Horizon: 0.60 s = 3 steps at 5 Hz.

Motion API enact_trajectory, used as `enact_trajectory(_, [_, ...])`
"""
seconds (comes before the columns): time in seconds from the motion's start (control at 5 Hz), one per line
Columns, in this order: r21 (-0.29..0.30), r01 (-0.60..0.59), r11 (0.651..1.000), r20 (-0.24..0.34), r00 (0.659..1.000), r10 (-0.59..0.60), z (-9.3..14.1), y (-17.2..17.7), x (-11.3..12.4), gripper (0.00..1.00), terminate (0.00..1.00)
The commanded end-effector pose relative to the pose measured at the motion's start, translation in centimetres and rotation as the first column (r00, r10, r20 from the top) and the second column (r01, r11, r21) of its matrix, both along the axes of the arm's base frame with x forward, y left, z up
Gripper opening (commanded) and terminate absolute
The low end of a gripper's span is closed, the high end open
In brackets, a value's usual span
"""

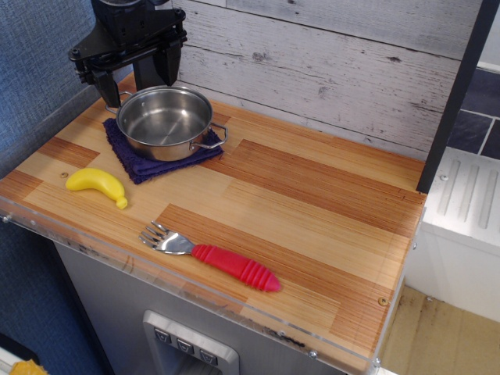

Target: Take the pot off the towel and place it to the right.

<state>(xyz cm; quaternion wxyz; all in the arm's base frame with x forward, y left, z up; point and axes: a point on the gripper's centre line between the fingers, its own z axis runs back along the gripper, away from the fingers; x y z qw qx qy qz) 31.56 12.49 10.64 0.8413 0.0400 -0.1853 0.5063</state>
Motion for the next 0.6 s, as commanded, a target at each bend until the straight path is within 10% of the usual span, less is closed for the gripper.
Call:
enact_trajectory(0.0, [0.0, 0.0, 1.0, 0.0, 1.0, 0.0, 0.0, 0.0, 0.0, 1.0, 0.0])
enact_trajectory(0.4, [0.134, 0.239, 0.962, 0.058, 0.967, -0.248, 3.6, -0.2, 0.6, 1.0, 0.0])
